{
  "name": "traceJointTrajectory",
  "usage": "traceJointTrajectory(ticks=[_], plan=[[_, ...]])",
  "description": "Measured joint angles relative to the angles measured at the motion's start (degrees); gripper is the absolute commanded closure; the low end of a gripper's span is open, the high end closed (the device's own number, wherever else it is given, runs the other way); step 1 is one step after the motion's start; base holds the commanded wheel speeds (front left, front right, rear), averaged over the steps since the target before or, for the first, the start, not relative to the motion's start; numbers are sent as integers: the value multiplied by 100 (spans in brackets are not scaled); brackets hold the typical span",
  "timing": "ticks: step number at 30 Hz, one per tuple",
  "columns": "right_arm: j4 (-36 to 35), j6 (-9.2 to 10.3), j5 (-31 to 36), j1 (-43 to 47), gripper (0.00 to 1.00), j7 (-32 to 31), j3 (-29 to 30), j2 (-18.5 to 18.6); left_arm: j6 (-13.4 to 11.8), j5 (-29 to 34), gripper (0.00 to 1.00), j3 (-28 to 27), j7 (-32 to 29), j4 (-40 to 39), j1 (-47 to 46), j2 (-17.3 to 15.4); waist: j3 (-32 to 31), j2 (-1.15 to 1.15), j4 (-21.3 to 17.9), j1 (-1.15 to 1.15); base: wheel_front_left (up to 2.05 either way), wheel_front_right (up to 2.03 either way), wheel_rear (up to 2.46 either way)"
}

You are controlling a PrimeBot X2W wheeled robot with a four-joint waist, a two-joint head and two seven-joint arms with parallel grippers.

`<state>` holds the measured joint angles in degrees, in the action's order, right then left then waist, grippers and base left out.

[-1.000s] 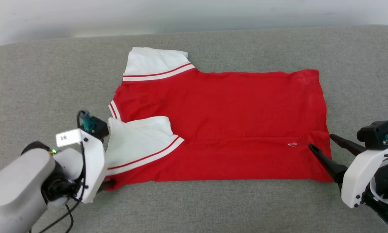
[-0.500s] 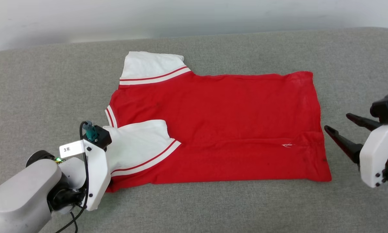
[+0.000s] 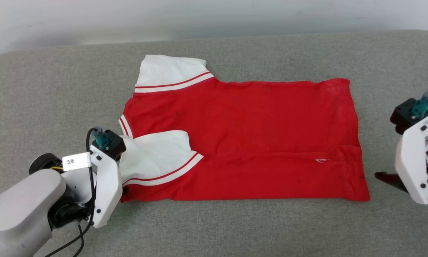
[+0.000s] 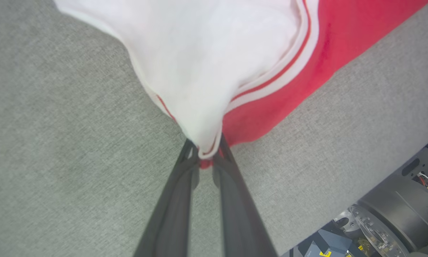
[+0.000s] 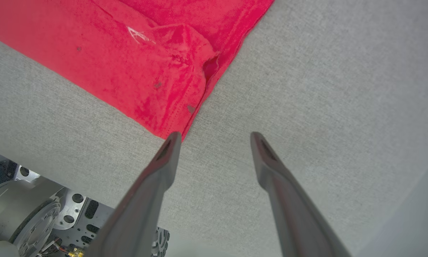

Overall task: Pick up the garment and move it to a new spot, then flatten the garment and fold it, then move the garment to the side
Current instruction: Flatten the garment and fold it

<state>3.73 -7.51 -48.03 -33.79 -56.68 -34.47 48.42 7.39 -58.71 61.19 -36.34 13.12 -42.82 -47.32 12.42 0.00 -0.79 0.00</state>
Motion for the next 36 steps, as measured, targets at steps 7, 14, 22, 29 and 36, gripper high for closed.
traceJointTrajectory(ticks=[7, 14, 22, 29, 36], plan=[[939, 0, -14, -51, 0, -23, -70, -646, 0, 51, 100, 66, 91, -78, -179, 33, 188, 0, 102, 0, 0, 0, 0], [1482, 1, 73, 190, 0, 383, -204, -1038, 0, 46, 100, 136, 219, -63, -214, 18, 364, 0, 180, 1, 0, 0, 0], [1546, 1, 9, 216, 100, 975, -285, -1053, 1, -67, 100, 185, 355, 38, -166, -20, 286, 0, 145, 1, 0, 0, 0], [1039, 1, -203, 301, 100, 1340, -419, -721, 1, -250, 100, 180, 530, -100, 42, -187, -84, 0, 118, 1, 0, 0, 0], [323, 1, -472, 917, 100, 1533, -380, -89, -194, -381, 100, 260, 636, -770, 592, -600, -426, 0, 93, 0, 0, 0, 0]])
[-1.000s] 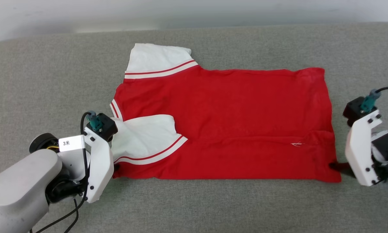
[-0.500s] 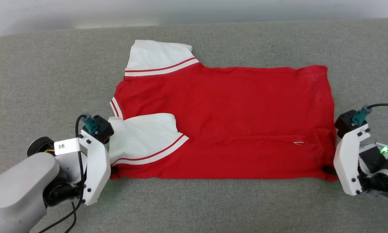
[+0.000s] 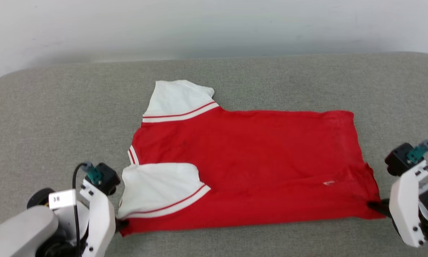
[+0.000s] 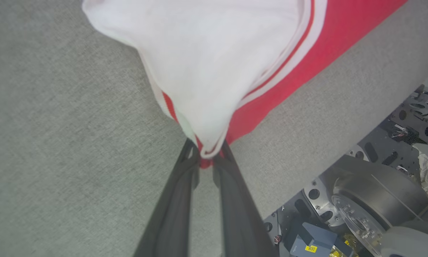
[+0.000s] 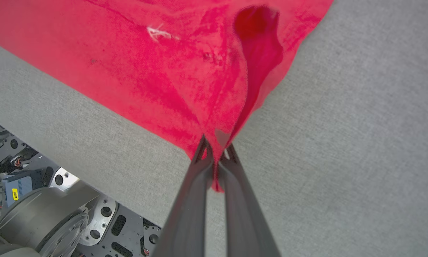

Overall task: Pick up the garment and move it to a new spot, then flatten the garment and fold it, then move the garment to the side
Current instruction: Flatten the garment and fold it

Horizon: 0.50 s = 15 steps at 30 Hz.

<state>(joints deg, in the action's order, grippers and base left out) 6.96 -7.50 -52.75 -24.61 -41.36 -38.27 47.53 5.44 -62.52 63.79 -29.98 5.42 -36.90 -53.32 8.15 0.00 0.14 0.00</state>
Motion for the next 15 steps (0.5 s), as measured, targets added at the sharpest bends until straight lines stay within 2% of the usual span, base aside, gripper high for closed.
traceJointTrajectory(ticks=[7, 10, 14, 15], plan=[[-320, -1, -160, 845, 100, 80, 290, 420, -274, -140, 100, 137, 146, -534, 570, -204, -74, 0, -2, 0, 0, 0, 0], [-233, -1, -112, 1096, 100, 75, 352, 347, -348, -178, 100, 223, 182, -537, 753, -190, -28, 0, -27, 0, 0, 0, 0], [33, -1, 31, 1246, 100, 85, 354, 47, -393, -209, 100, 298, 200, -343, 859, -46, 63, 0, -29, 0, 0, 0, 0], [101, -1, 80, 1255, 79, 131, 376, -24, -394, -166, 100, 305, 214, -289, 858, -21, 78, 0, -23, 0, 0, 0, 0]])
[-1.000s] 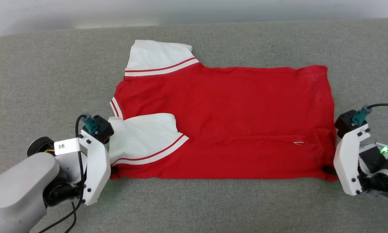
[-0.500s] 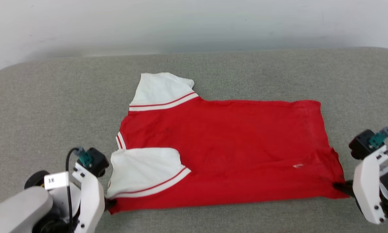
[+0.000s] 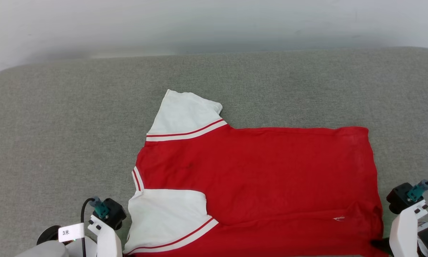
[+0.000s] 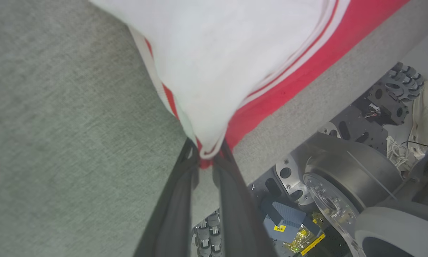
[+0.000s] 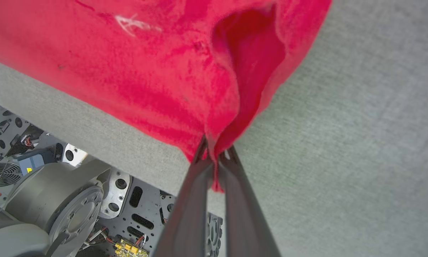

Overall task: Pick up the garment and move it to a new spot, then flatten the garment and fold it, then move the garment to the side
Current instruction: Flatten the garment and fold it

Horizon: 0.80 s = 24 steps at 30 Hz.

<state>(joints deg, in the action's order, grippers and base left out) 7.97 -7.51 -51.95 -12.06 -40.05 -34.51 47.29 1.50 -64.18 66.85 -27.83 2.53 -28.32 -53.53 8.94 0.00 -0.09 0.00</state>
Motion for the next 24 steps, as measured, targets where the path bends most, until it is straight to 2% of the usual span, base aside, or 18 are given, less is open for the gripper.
traceJointTrajectory(ticks=[1, 2, 7, 11, 14, 18, 24], plan=[[56, 0, 53, 3, 15, 40, 19, -62, -8, 7, 58, -8, 47, 47, -1, 29, 10, 0, 11, 0, 0, 0, 0], [89, 0, 98, 7, 0, 113, 41, -115, -9, 55, 0, -18, 125, 73, -4, 53, 15, 0, 24, 0, 0, 0, 0], [23, 0, 333, -5, 0, 648, 320, -269, -112, 350, 0, -132, 343, -85, -180, -21, -30, 0, 60, 0, 0, 0, 0], [-193, 0, 646, -33, 0, 1250, 702, -347, -333, 492, 0, -392, 505, -469, -435, -197, -107, 0, 65, 0, 0, 0, 0], [-331, 1, 1016, -58, 0, 1816, 1135, -548, -576, 688, 0, -660, 712, -668, -725, -310, -121, 0, 30, 0, 0, 0, 0], [-526, 0, 1592, -90, 0, 2576, 1841, -1065, -775, 1025, 0, -939, 912, -683, -1148, -377, -52, 0, -43, 0, 0, 0, 0], [-1013, 0, 2486, 37, 0, 3360, 2648, -1844, -797, 1346, 0, -1305, 1077, -339, -1995, -193, 225, 0, -169, 0, 0, 0, 0]])
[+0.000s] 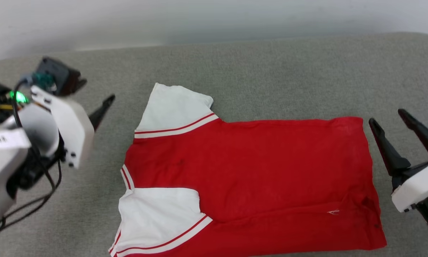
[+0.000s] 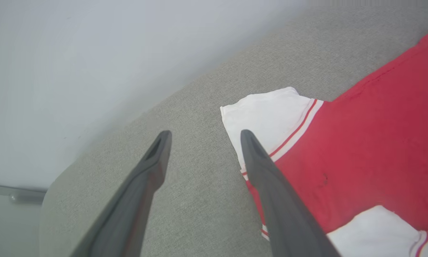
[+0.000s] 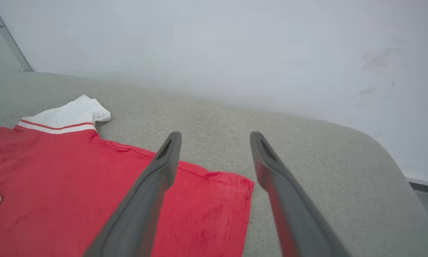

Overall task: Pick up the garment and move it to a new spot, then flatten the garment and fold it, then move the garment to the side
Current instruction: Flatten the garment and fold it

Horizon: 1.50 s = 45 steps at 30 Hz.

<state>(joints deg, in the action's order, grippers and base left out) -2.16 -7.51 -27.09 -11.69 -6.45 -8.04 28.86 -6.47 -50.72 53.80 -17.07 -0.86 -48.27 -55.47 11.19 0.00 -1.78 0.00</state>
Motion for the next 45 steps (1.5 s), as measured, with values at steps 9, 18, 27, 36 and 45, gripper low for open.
traceJointTrajectory(ticks=[9, 18, 27, 36, 45], plan=[[-749, 0, 827, 409, 0, 510, 545, -770, 554, -1, 0, -135, -637, 1090, -1381, 716, 678, 0, -215, 0, 0, 0, 0], [-1095, 1, 1084, 475, 0, 616, 614, -1146, 1029, -635, 0, -132, -2030, 2429, -2499, 1356, 1423, 0, -498, -1, 0, 0, 0], [-1165, 0, 1165, 363, 0, 650, 545, -1252, 1203, -926, 0, 109, -3201, 3234, -2948, 1552, 2032, 0, -798, -1, 0, 0, 0], [-1009, 0, 1193, 183, 0, 677, 519, -1196, 1303, -1006, 100, 375, -3517, 3433, -2869, 1615, 2096, 0, -891, -1, 0, 0, 0], [-1083, 0, 1089, -567, 0, 80, 556, -320, 1369, -873, 100, 550, -2914, 3022, -2742, 1570, 1693, 0, -728, 0, 0, 0, 0]])
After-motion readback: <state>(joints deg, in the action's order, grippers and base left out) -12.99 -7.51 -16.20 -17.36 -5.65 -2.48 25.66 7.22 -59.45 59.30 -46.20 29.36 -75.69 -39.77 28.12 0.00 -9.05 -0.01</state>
